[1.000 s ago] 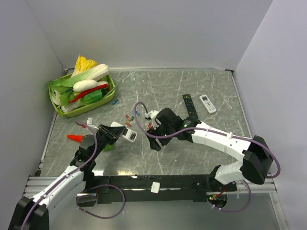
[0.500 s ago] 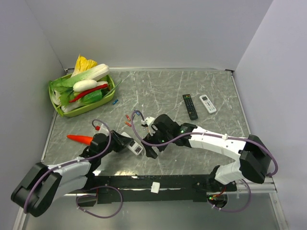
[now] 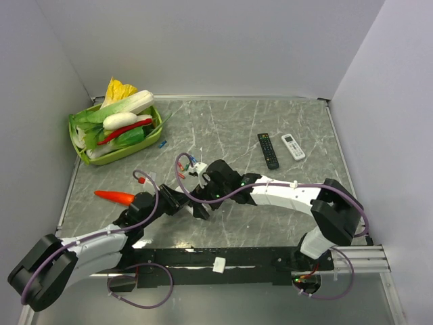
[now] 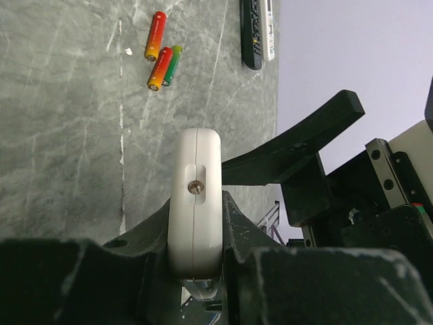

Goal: Load the batteries into the remote control
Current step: Place the remote control at the center of the board.

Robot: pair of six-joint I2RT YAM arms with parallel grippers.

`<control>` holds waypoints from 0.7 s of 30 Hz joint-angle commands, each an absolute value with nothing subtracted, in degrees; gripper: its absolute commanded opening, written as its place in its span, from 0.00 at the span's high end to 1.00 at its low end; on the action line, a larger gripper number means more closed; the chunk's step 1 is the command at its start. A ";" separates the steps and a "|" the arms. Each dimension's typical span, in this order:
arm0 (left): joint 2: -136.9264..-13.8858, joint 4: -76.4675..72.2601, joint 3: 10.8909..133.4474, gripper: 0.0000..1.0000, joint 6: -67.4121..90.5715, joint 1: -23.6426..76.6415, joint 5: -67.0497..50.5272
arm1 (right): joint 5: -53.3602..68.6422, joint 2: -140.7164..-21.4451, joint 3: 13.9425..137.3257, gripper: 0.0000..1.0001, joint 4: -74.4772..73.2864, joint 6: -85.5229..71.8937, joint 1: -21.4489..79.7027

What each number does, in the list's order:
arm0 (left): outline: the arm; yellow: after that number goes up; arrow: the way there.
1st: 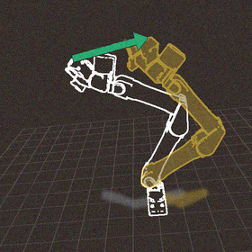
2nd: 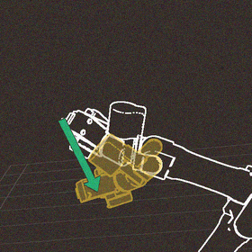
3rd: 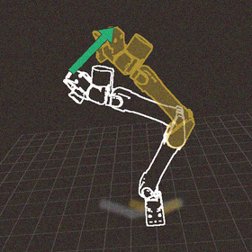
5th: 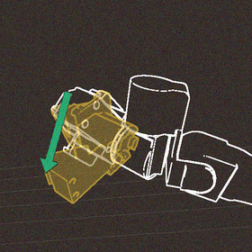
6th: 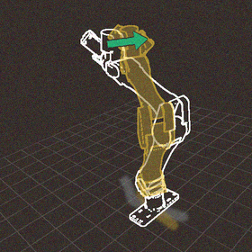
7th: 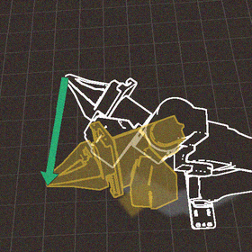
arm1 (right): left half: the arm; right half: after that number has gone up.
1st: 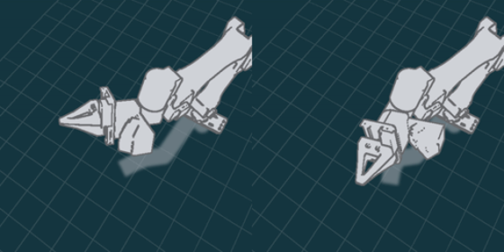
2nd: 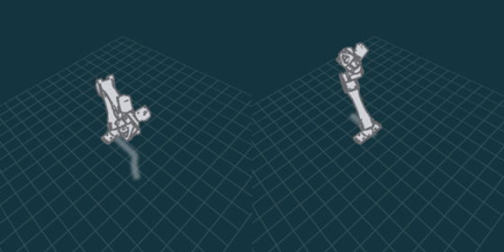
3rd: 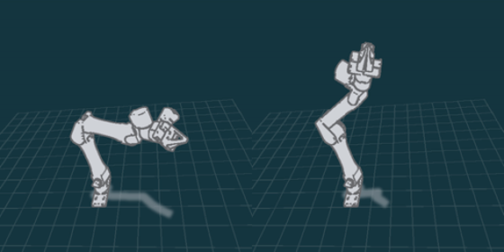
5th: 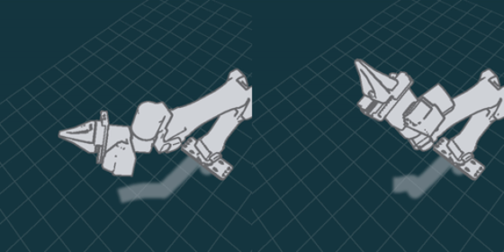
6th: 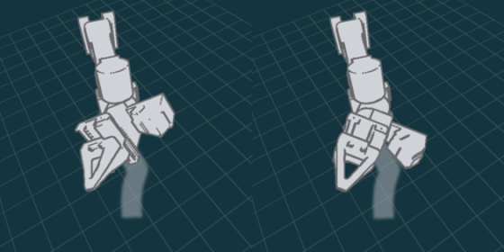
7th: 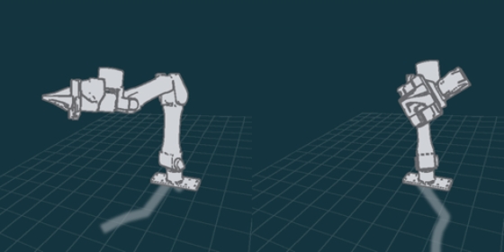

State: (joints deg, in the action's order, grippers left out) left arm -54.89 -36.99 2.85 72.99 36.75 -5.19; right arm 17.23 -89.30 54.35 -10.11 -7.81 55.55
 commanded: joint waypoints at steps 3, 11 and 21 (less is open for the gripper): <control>-52.38 -39.11 4.13 0.98 75.32 38.32 -1.85 | 19.77 -91.76 57.39 0.02 -5.71 -6.86 56.78; -50.02 -34.20 5.97 0.78 74.62 38.32 -1.06 | 19.69 -91.58 56.34 0.59 -8.70 -2.30 56.86; -30.69 11.30 19.83 0.12 65.49 36.65 17.03 | 14.07 -92.54 57.56 0.77 -18.28 5.80 56.78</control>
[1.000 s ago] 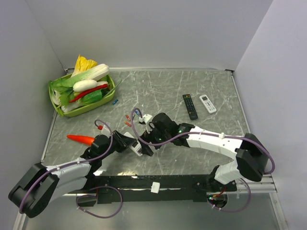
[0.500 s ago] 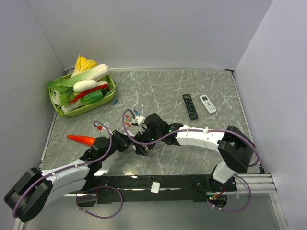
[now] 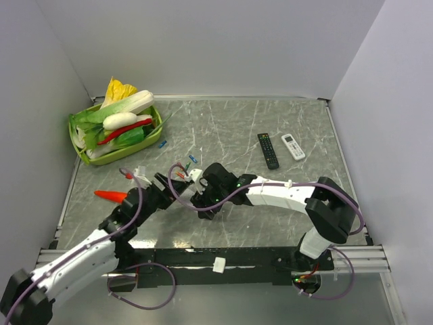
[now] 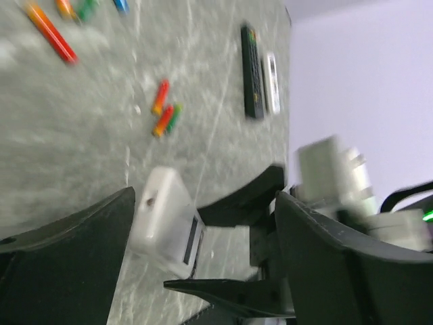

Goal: Load the batteries into the remote control
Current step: Place the remote control at the center of the board.

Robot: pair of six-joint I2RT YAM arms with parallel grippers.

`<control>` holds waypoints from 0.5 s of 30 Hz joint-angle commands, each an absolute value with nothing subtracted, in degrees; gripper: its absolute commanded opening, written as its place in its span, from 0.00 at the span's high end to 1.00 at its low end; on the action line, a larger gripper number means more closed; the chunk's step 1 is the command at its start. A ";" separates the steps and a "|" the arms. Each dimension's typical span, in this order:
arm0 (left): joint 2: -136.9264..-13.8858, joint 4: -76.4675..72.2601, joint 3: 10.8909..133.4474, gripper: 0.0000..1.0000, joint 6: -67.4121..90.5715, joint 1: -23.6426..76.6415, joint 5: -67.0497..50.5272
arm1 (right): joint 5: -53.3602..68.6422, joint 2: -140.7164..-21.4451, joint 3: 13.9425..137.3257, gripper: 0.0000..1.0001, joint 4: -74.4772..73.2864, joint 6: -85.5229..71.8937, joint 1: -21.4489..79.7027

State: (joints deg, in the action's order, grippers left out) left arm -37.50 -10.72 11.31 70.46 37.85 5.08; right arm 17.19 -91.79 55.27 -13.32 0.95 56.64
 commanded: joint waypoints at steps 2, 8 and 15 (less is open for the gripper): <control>-26.99 17.55 22.75 0.11 63.46 36.56 22.03 | 13.54 -94.03 59.06 0.75 -20.65 6.94 56.78; -24.61 31.10 33.65 0.07 57.93 36.56 30.58 | 13.80 -100.45 64.07 0.61 -25.13 10.10 57.48; -24.96 34.63 41.04 0.05 50.90 36.56 36.03 | 13.19 -105.55 68.38 0.39 -28.12 13.01 59.32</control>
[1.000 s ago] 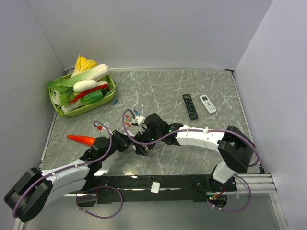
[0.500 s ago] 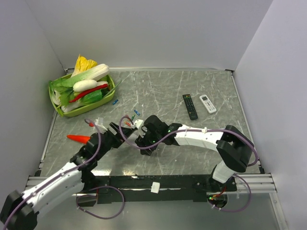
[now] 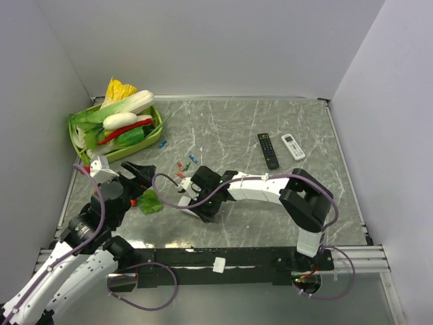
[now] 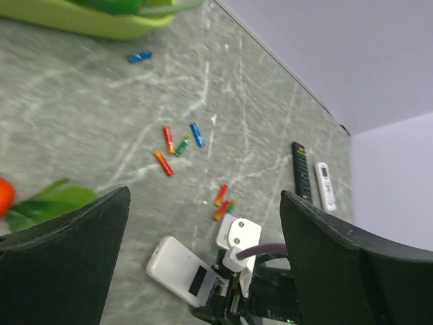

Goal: Load the batteries into the remote control
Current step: Place the remote control at the center of the board, then pick up the battery cover at the center of the board.

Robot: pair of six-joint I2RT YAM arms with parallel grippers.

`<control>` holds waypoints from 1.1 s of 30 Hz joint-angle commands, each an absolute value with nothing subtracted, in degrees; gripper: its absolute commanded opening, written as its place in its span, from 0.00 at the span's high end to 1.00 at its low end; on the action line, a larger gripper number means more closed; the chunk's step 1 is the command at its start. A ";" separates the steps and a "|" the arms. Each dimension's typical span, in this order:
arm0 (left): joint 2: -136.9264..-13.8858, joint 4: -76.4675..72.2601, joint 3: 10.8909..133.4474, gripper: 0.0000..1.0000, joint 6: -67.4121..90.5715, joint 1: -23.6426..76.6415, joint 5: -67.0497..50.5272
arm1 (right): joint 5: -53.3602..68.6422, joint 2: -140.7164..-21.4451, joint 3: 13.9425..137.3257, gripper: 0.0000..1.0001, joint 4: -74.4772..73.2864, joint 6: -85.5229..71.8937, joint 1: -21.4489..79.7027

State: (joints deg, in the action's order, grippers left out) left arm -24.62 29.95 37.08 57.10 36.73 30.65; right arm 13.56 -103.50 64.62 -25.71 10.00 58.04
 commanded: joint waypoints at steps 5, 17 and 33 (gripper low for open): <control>-25.93 33.32 42.27 0.04 47.99 36.56 37.09 | 12.39 -106.52 70.31 0.12 -29.62 13.36 59.41; -26.63 29.97 41.93 0.03 46.67 36.56 38.93 | 14.15 -90.63 62.32 0.01 -33.83 5.63 62.31; -28.30 27.95 40.78 0.02 48.60 36.56 40.61 | 16.17 -88.42 56.34 0.06 -36.74 3.08 74.26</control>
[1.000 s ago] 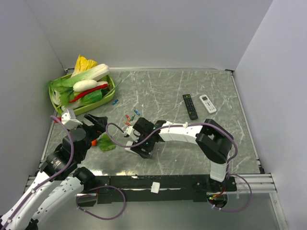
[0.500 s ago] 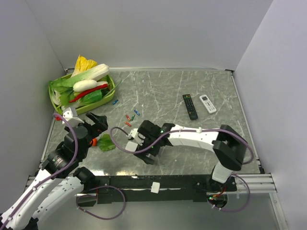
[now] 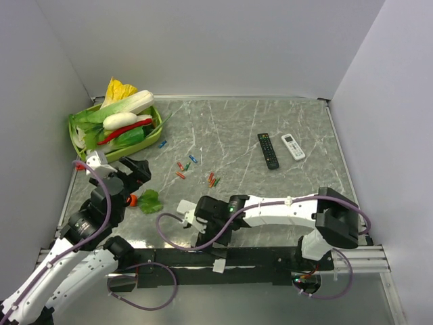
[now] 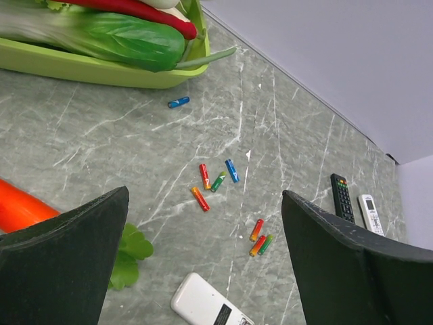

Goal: Load the batteries into the remote control
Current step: Pick up the battery cover at the center of the board.

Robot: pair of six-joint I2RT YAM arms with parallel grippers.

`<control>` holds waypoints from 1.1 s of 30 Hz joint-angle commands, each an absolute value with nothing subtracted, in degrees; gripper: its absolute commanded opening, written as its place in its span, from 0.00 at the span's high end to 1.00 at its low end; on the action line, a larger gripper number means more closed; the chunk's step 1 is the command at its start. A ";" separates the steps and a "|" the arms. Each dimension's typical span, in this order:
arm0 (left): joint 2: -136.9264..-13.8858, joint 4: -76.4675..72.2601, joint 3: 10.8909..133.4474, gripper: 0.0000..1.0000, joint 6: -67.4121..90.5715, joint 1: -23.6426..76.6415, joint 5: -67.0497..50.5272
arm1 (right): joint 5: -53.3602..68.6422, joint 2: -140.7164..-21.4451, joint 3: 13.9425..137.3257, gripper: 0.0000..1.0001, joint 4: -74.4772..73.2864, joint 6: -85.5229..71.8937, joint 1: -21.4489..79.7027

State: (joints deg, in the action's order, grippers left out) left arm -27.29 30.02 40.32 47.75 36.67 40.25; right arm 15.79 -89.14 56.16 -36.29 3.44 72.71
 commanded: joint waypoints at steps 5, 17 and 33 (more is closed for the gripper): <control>-28.04 29.00 40.43 0.02 49.83 36.56 40.34 | 15.56 -89.91 55.99 0.07 -36.12 2.29 77.86; -26.46 32.61 39.73 0.02 52.29 36.56 39.90 | 12.14 -94.39 53.88 0.13 -33.49 -2.72 83.14; -25.66 32.78 39.55 0.02 53.88 36.56 38.76 | 1.68 -96.51 55.19 0.64 -36.65 -7.38 85.34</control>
